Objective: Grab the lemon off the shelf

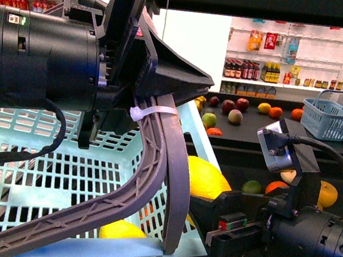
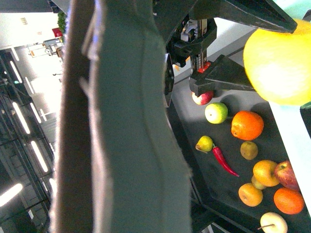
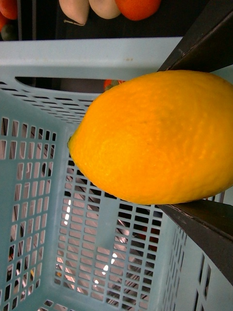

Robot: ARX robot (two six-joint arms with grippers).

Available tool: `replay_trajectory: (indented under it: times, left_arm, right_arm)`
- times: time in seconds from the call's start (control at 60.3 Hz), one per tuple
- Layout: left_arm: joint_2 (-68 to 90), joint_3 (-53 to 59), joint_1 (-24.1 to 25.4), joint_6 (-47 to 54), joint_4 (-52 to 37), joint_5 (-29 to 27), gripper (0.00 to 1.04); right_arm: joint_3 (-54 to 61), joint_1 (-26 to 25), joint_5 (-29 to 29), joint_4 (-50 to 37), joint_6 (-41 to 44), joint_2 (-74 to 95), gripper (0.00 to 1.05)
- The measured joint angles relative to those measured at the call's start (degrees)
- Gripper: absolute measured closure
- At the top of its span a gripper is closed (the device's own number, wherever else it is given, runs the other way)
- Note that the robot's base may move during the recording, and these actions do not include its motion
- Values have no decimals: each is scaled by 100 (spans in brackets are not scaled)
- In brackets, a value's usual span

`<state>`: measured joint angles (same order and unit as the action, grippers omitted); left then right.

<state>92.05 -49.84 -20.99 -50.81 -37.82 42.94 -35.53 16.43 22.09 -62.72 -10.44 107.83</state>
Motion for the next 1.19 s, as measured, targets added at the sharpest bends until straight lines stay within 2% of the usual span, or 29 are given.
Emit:
replay_trajectory:
  times: [0.1,0.266,0.332,0.448,0.664,0.714,0.83,0.88,0.979,1.195]
  left_arm:
    - [0,0,0,-4,0,2,98]
    - [2,0,0,-13,2,-11,98]
    - [0,0,0,2,2,-13,98]
    - [2,0,0,-9,2,-9,98]
    - [2,0,0,-11,2,9,98]
    - [2,0,0,-11,2,9,98]
    - [2,0,0,-7,2,-9,98]
    - [2,0,0,-9,2,-11,98]
    - [2,0,0,-7,2,-26,98]
    - [2,0,-2,-39,2,2,98]
  right_arm:
    - [-2,-39,-13,-61,-17,-13,6]
    - [0,-247,-385,90,146,-249,7]
    - [76,-514,-706,313,302,-673,7]
    - [459,-1058,-800,1211,564,-1884,7]
    - [1338,-2009,2,2986,988,-4339,7]
    - [1506,-2472,372,3893,1073,-5342,7]
    - [1578,-3314,933,5316,1119,-6846,8]
    - [1829,-3515,273,5381,1097,-7656,17]
    - [2315,-3762,-136,6227,1091,-9263,37]
    - [2846,-2824,-1147,6330,1088,-10059,74]
